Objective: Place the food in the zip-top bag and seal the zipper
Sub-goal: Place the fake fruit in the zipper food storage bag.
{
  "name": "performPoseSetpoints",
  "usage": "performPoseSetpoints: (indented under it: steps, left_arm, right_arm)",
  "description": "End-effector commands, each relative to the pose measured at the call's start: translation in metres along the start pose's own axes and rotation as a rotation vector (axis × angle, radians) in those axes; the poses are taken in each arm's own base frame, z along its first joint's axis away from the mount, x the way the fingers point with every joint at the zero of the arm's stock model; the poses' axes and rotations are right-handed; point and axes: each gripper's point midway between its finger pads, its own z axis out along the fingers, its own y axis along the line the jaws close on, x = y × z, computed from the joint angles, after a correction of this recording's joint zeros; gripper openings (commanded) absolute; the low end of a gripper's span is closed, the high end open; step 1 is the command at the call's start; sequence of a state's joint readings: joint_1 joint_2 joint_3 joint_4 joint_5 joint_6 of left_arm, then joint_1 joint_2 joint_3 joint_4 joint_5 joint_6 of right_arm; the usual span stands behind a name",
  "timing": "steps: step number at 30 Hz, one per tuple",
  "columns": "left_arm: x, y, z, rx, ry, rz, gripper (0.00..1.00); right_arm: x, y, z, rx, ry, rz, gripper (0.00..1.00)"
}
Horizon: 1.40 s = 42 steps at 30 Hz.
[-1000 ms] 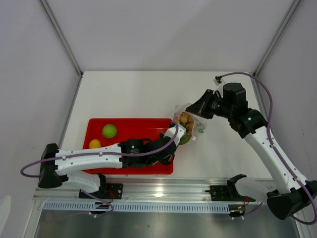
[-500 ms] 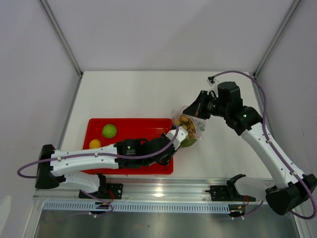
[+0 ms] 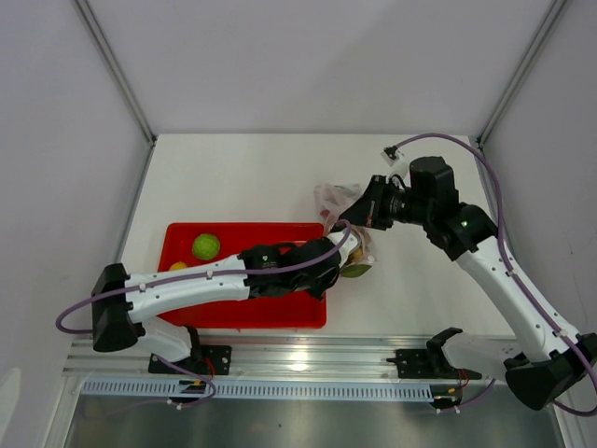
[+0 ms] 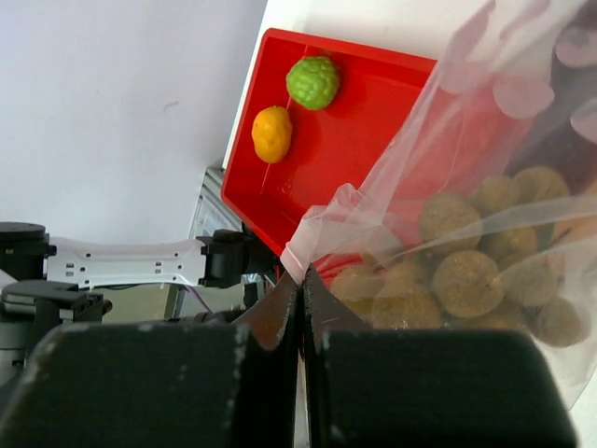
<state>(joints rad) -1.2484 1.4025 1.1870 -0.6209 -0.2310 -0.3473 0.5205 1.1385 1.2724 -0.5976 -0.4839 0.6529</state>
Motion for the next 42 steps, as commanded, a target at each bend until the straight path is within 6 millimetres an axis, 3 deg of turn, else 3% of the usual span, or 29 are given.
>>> performPoseSetpoints:
  steps: [1,7,12,19,24,34,37,42]
  left_arm:
    - [-0.024,-0.005,-0.01,0.025,-0.029,-0.021,0.01]
    - [-0.038,-0.004,-0.007,0.047,0.025,-0.033,0.01]
    - [-0.027,-0.008,0.004,0.162,0.126,-0.189,0.01]
    - [-0.044,0.002,-0.015,0.258,-0.001,-0.357,0.01]
    - [-0.066,-0.005,-0.04,0.335,-0.091,-0.368,0.01]
    - [-0.083,0.001,-0.085,0.379,-0.337,-0.358,0.01]
    - [-0.077,0.003,-0.088,0.384,-0.367,-0.358,0.01]
    - [-0.067,0.003,-0.075,0.356,-0.293,-0.363,0.01]
  right_arm:
    - [-0.004,0.034,-0.019,-0.102,-0.026,-0.068,0.0]
    - [-0.004,0.036,-0.018,-0.098,-0.04,-0.048,0.0]
    - [-0.001,0.035,-0.016,-0.076,-0.05,-0.063,0.0]
    - [0.023,0.017,-0.007,-0.057,-0.028,-0.07,0.0]
    - [0.036,0.002,0.002,-0.015,-0.003,-0.07,0.0]
    - [0.038,-0.035,0.011,0.151,-0.015,-0.039,0.0]
    - [0.038,-0.036,0.012,0.158,-0.017,-0.028,0.0]
    - [0.035,-0.024,0.011,0.112,-0.018,-0.036,0.0]
